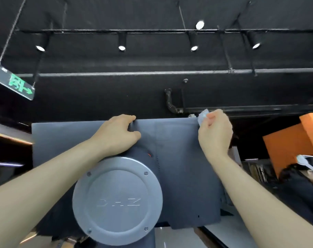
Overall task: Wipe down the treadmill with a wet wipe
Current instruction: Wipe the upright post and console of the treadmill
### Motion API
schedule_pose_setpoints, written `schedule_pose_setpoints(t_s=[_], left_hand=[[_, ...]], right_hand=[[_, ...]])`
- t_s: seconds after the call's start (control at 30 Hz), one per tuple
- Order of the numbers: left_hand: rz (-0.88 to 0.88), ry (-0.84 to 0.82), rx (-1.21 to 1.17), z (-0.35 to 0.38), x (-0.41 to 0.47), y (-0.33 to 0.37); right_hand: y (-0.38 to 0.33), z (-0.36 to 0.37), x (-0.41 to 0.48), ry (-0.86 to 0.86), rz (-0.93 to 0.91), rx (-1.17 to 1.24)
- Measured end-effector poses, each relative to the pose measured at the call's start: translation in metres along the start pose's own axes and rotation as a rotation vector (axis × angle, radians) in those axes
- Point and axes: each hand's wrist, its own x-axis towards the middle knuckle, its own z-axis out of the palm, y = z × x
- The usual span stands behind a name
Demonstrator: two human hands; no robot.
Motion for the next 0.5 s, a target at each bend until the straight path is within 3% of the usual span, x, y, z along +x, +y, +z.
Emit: schedule_pose_setpoints(t_s=[0.07, 0.2, 0.27, 0.37, 0.5], left_hand=[[-0.019, -0.018, 0.027, 0.002, 0.0, 0.007], [-0.034, -0.009, 0.097, 0.009, -0.005, 0.018], [-0.039, 0.001, 0.111, 0.011, -0.006, 0.018], [-0.03, 0.007, 0.133, 0.011, -0.007, 0.017], [-0.047, 0.002, 0.154, 0.013, -0.009, 0.021]], right_hand=[[-0.029, 0.015, -0.017, -0.049, -0.104, 0.042], [-0.058, 0.041, -0.061, -0.414, -0.67, -0.047], [-0.043, 0.037, -0.051, -0.452, -0.831, -0.097], [0.001, 0.011, -0.013, -0.29, -0.628, -0.212], [0.047, -0.025, -0.004, -0.063, -0.214, -0.009]])
